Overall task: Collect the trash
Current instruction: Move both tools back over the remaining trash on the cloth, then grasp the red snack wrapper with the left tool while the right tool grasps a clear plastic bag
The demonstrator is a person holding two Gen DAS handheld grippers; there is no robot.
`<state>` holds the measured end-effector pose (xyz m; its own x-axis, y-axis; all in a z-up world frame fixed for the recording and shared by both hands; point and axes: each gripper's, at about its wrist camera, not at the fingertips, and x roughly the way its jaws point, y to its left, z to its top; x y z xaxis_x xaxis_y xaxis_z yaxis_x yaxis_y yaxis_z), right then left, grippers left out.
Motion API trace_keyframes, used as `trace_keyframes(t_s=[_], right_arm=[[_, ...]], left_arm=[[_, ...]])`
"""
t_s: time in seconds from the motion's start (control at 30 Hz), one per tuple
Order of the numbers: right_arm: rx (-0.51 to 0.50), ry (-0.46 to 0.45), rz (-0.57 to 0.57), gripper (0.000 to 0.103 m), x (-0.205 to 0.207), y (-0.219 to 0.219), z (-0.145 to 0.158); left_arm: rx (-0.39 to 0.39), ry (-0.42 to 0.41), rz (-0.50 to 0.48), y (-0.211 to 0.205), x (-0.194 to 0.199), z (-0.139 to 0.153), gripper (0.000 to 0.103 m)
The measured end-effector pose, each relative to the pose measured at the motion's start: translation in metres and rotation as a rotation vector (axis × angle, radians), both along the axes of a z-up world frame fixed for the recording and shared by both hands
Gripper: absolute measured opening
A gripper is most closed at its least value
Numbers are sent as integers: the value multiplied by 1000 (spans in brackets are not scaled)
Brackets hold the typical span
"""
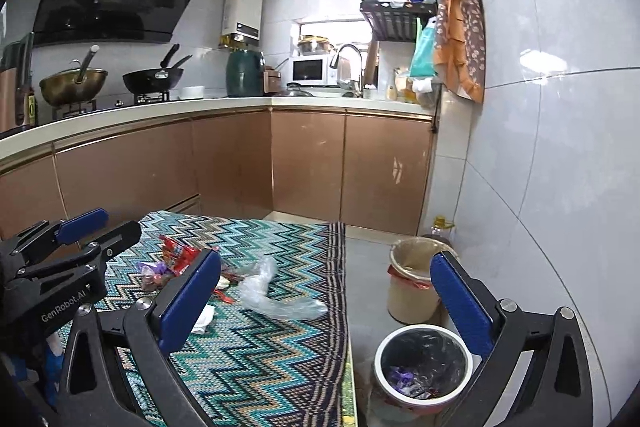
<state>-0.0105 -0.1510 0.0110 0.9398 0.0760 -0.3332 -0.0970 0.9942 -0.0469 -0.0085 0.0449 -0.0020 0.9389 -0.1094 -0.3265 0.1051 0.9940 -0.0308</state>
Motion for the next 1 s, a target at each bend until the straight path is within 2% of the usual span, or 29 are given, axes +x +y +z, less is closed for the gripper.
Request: trace_keyframes(t_s=[0.23,0.47,0.67,0.87,0.93,1.0], right_arm=[[10,-14,30,103,0,9,-1],[17,15,71,103,12,19,-9],[22,76,92,103,36,23,-24],[22,170,143,103,73,27,-50],[27,216,171,101,89,31,-63],[29,253,201,94,103,35,-74]], left_arm=[[-8,10,21,13,3,-5,51],[-18,41,38,26,18,-16,51],[-69,89,67,63,38,-42,51],[-55,139,94,107,54,-75,51],[-48,166,80,120,60,-87,51],[-51,204,56,131,69,-99,51]])
